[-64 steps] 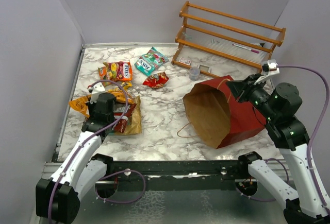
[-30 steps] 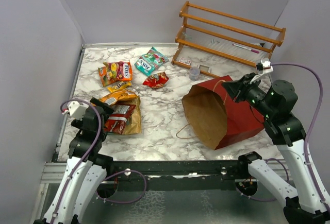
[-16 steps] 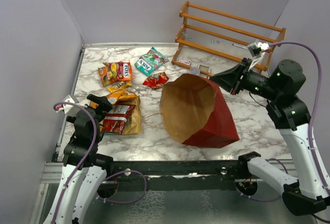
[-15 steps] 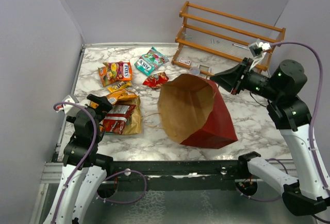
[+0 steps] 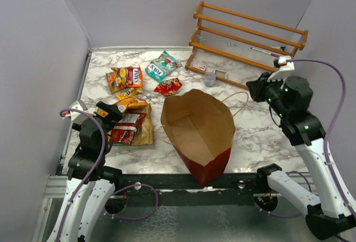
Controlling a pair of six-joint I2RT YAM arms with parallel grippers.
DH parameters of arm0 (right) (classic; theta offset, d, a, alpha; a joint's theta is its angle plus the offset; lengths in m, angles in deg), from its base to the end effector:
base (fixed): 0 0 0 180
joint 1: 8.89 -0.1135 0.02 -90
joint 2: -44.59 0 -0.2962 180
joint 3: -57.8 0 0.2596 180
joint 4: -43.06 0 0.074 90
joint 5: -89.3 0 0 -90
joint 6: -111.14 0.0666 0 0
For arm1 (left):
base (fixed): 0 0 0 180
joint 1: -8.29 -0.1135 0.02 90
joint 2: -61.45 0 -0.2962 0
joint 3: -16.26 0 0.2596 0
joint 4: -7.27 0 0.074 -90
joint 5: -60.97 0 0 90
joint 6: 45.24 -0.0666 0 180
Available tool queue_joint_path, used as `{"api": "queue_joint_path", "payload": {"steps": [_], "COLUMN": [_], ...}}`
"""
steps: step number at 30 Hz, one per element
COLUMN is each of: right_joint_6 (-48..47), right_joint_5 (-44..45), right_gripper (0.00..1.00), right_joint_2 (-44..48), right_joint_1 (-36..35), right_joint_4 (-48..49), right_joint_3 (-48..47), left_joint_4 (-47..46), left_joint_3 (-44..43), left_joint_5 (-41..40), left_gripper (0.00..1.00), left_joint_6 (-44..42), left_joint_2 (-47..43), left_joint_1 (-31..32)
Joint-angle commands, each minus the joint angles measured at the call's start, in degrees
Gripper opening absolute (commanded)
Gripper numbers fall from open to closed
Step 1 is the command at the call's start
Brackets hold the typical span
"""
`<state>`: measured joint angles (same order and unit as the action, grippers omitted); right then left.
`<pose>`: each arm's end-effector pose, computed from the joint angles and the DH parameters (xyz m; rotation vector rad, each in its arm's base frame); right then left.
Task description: Take the snacks out of the paper bag
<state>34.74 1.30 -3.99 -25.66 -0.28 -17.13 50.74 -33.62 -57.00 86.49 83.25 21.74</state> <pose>0.1836 0.0529 0.4098 -0.0277 1.8803 0.3328 0.1065 0.0066 0.3104 -0.7632 1.6452 -0.2355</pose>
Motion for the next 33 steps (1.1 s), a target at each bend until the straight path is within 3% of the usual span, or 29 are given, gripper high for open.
{"api": "queue_joint_path", "payload": {"steps": [1, 5, 8, 10, 13, 17, 23, 24, 26, 27, 30, 33], "right_joint_6": [-0.69, -0.91, -1.80, -3.10, -4.53, -1.72, 3.31, 3.31, 3.36, 3.42, 3.26, 3.41], "right_joint_5": [4.77, -4.30, -10.55, -16.47, -27.20, -24.04, -18.52, -20.40, -26.26, -30.01, -41.16, -49.38], "right_gripper": [0.10, 0.12, 0.23, 0.36, 0.64, 0.79, 0.94, 0.94, 0.85, 0.76, 0.30, 0.14], "right_joint_2": [2.29, 3.09, 1.12, -0.36, -2.95, -6.46, -3.61, -3.25, -3.40, -3.69, -5.15, -6.18], "right_joint_1": [-0.10, -0.10, -0.10, -0.12, -0.14, -0.10, -0.10, -0.10, -0.12, -0.10, -0.10, -0.10], "right_joint_4": [1.14, 2.54, 0.72, -0.82, -2.29, -8.40, -13.74, -13.33, -11.79, -10.67, -6.84, -2.07], "right_joint_3": [2.96, 1.99, -2.72, -6.16, -9.00, -11.01, -8.65, -7.86, -6.50, -5.72, -3.83, -3.46], "left_joint_4": [-1.07, -5.19, -8.01, -10.52, -14.16, -15.39, -15.00, -16.34, -19.27, -20.77, -23.27, -22.64], "left_joint_3": [-2.90, -2.95, -3.35, -3.63, -4.36, -5.86, -5.94, -5.31, -4.30, -4.15, -4.88, -6.04], "left_joint_5": [2.95, 9.67, 16.80, 23.34, 33.61, 42.15, 46.41, 47.69, 50.50, 51.99, 55.92, 56.63], "left_gripper": [0.99, 0.99, 0.99, 0.99, 0.99, 0.98, 0.98, 0.98, 0.98, 0.98, 0.98, 0.98], "left_joint_6": [-2.62, -4.57, -4.44, -4.37, -3.37, -1.90, -1.84, -1.35, 0.41, 1.40, 3.56, 3.70], "left_joint_2": [0.25, 1.43, 3.82, 5.87, 10.00, 16.38, 19.31, 19.30, 19.68, 20.08, 21.77, 22.84], "left_joint_1": [-0.31, -0.27, -0.31, -0.25, -0.29, -0.24, -0.26, -0.22, -0.27, -0.21, -0.24, -0.27]}}
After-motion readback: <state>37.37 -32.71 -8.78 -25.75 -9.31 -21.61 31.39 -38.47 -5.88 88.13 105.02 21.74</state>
